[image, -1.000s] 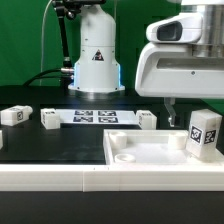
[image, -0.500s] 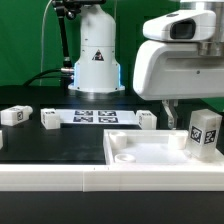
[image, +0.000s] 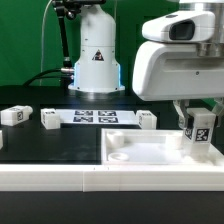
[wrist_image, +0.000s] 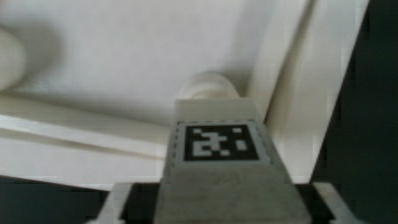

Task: Assemble one leg

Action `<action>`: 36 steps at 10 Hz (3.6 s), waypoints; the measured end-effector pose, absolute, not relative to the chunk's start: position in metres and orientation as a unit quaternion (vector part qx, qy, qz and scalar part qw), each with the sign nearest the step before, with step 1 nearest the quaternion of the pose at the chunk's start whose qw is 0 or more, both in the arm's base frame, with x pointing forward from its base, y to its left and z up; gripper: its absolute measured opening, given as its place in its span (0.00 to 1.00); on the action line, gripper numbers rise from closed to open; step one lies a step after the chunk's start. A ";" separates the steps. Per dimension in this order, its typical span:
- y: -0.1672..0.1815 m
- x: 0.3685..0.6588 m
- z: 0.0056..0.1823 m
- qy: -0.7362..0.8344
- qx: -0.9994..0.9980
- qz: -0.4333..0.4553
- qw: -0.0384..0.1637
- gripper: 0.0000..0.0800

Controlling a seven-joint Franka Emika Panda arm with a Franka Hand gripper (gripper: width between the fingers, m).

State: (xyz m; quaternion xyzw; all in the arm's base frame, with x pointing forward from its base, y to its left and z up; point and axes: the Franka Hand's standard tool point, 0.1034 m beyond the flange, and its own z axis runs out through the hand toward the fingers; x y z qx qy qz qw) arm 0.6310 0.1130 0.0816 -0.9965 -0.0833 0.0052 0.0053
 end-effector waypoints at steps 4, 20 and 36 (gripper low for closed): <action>0.119 0.629 0.079 0.081 -0.997 0.002 0.006 0.36; 0.120 0.627 0.078 0.379 -0.925 0.004 0.005 0.80; 0.118 0.629 0.080 -0.052 -0.999 0.007 0.002 0.36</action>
Offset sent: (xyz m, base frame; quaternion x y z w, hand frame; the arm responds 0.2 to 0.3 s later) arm -0.0099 0.0041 0.0007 -0.0009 -0.0005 0.3038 0.9527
